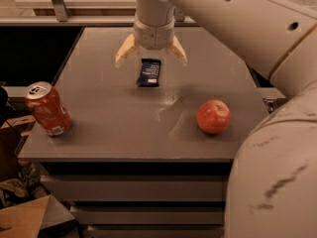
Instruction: Move rxbar blueberry near coke can
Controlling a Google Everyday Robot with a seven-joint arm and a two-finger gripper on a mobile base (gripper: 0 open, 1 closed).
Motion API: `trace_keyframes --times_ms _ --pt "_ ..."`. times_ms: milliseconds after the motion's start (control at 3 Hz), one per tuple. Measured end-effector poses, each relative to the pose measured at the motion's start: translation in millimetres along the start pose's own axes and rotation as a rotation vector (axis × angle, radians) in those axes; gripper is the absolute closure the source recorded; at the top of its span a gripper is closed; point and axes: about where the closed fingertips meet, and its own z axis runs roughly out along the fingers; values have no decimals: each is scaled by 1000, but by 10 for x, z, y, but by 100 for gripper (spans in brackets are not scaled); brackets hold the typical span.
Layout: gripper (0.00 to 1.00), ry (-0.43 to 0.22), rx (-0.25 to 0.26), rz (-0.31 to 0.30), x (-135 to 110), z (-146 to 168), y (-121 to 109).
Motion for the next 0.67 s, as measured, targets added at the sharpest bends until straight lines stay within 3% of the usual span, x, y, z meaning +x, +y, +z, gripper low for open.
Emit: trace_keyframes --times_ms 667 --pt "0 -70 20 133 -31 352 -28"
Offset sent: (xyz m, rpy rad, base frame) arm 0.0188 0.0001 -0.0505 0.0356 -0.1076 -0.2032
